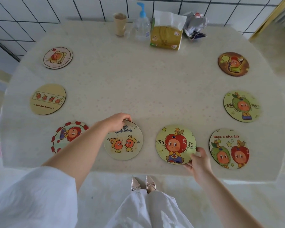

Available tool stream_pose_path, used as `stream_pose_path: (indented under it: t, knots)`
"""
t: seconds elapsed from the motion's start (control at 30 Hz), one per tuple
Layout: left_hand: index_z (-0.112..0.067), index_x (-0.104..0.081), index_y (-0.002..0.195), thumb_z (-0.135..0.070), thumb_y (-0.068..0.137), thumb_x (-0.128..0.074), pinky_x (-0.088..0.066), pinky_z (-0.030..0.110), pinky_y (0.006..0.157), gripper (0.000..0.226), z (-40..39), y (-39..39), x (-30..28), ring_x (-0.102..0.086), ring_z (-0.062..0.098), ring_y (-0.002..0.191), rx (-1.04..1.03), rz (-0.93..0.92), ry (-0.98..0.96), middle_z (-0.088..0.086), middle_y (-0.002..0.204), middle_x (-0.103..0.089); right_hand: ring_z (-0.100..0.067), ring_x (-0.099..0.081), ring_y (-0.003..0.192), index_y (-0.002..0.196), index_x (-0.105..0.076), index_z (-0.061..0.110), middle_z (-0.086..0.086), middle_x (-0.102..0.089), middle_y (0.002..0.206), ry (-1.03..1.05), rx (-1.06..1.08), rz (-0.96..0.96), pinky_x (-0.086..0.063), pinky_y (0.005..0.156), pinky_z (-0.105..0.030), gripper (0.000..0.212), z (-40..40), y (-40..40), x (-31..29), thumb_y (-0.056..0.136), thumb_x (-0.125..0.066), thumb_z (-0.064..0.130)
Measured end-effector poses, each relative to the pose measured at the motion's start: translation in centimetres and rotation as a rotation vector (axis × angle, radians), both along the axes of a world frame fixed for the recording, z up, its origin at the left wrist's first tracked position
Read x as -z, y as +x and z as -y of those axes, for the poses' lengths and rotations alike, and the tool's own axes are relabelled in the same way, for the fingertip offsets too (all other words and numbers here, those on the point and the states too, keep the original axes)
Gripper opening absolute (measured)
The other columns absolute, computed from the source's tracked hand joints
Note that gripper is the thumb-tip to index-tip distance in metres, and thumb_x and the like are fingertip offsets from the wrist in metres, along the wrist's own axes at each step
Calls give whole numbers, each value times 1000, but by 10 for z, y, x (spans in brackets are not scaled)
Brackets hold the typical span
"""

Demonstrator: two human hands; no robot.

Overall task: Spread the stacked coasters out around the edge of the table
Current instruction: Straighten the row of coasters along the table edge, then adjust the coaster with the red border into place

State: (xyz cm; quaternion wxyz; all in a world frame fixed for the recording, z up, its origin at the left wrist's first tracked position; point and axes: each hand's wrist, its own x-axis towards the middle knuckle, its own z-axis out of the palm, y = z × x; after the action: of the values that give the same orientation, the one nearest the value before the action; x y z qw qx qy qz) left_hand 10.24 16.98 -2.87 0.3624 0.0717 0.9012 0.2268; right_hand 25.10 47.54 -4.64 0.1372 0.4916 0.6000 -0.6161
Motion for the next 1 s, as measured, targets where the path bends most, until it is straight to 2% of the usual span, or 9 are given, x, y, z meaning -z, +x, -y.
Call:
stream_pose_path:
  t: [0.13, 0.33, 0.43, 0.5, 0.57, 0.7, 0.8, 0.93, 1.0]
  knots:
    - [-20, -62, 112, -3, 93, -49, -47, 32, 77, 28, -1, 9, 5, -59, 22, 98, -95, -135, 0, 4, 117, -60, -28, -72, 80, 106, -51, 17, -9, -65, 101, 91, -100, 12, -60, 60, -35, 21, -4, -1, 2, 95, -41, 1]
    - [-15, -59, 123, 0, 91, -53, -40, 41, 101, 37, -5, 22, 11, -46, 25, 121, -95, -256, -72, 7, 131, -55, -28, -73, 81, 114, -57, 7, -14, -67, 110, 222, -255, 73, -62, 73, -44, 24, -14, 1, 7, 92, -51, 1]
    - [-19, -57, 130, -2, 90, -56, -36, 44, 105, 43, -5, 27, 12, -39, 26, 126, -100, -285, -97, 6, 137, -49, -29, -70, 87, 116, -62, 5, -12, -71, 101, 372, -403, 111, -59, 81, -45, 31, -16, 1, -1, 88, -50, 0]
    - [-20, -53, 134, -4, 90, -56, -36, 44, 106, 47, -2, 33, 11, -38, 25, 128, -127, -289, -106, 5, 139, -48, -31, -63, 101, 123, -56, 4, -13, -67, 111, 519, -504, 99, -55, 85, -44, 38, -16, -2, -11, 85, -51, 0]
    - [-19, -50, 136, -5, 90, -56, -34, 41, 108, 48, 3, 41, 13, -39, 24, 130, -172, -286, -84, 4, 139, -48, -29, -61, 99, 126, -52, 5, -11, -63, 107, 587, -563, 33, -54, 82, -44, 43, -10, -7, -21, 84, -52, 1]
    - [-16, -50, 134, -5, 89, -56, -32, 36, 111, 47, 21, 61, 16, -43, 19, 129, -277, -288, -24, 2, 137, -51, -26, -63, 98, 123, -57, 8, -9, -66, 110, 553, -696, -62, -52, 74, -34, 35, 20, -27, -33, 89, -49, 7]
    - [-15, -53, 131, -1, 88, -54, -36, 34, 106, 45, 48, 77, 15, -46, 18, 125, -343, -314, -18, 1, 133, -53, -18, -62, 84, 118, -61, 14, 4, -64, 94, 484, -759, -82, -50, 60, -27, 33, 56, -44, -38, 89, -48, 11]
    - [-16, -60, 124, 0, 87, -51, -41, 35, 102, 42, 105, 81, 12, -49, 22, 122, -393, -366, -44, 2, 128, -56, -23, -66, 93, 115, -62, 14, -4, -68, 104, 416, -876, -119, -55, 83, -38, 30, 118, -60, -38, 87, -51, 11]
    - [-17, -61, 122, -2, 87, -51, -43, 38, 100, 39, 134, 76, 10, -50, 23, 119, -423, -370, -47, 3, 125, -57, -24, -66, 95, 116, -61, 11, -6, -68, 106, 366, -902, -127, -55, 84, -38, 30, 153, -66, -36, 88, -51, 8]
